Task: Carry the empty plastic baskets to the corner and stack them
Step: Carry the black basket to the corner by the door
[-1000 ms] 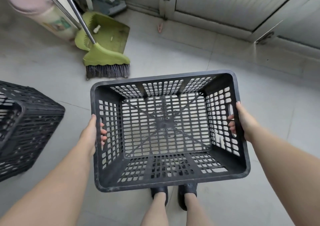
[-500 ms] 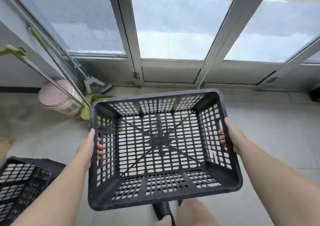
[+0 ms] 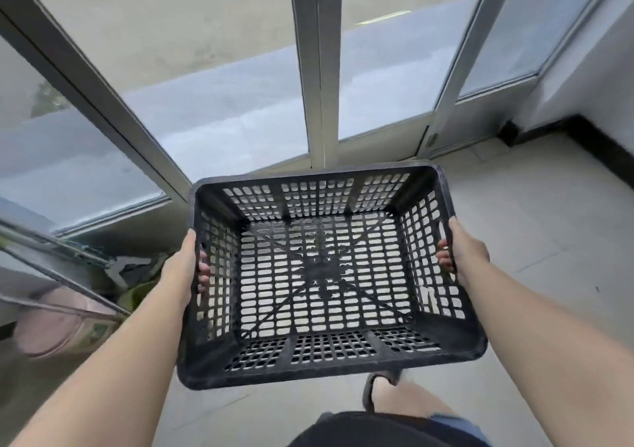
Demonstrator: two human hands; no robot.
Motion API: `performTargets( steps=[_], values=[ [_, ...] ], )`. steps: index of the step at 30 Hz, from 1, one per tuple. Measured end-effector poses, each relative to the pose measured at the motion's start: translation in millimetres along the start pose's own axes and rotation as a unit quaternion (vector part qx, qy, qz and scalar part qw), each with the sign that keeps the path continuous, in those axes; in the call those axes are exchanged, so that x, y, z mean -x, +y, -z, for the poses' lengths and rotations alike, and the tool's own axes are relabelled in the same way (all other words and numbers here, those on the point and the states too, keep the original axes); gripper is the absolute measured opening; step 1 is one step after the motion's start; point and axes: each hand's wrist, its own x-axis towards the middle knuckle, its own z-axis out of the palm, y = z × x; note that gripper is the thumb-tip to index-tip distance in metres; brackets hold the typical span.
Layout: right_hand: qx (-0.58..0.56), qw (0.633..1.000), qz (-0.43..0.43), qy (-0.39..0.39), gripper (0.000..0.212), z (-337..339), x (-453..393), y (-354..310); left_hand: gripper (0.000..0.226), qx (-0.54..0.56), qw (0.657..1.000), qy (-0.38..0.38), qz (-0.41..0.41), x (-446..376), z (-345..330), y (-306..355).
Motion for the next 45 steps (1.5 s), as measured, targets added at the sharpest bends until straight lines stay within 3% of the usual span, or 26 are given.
performTargets(
  steps=[16, 28, 38, 45],
  values=[
    [-0.154, 0.976, -0.102, 0.116, 0.056, 154, -139, -72, 0.053, -0.189, 0.967, -0.151, -0.077, -2, -295, 155],
    [-0.288, 0.923, -0.167, 0.195, 0.061, 247, -229, -120, 0.054, -0.353, 0.877, -0.308, -0.109, 3, -573, 269],
    [-0.377, 0.850, -0.184, 0.320, 0.058, 345, -283, -132, 0.051, -0.410, 0.803, -0.400, -0.165, 71, -785, 298],
    [-0.377, 0.823, -0.186, 0.382, 0.056, 425, -356, -151, 0.051, -0.411, 0.807, -0.381, -0.184, 120, -913, 304]
  ],
)
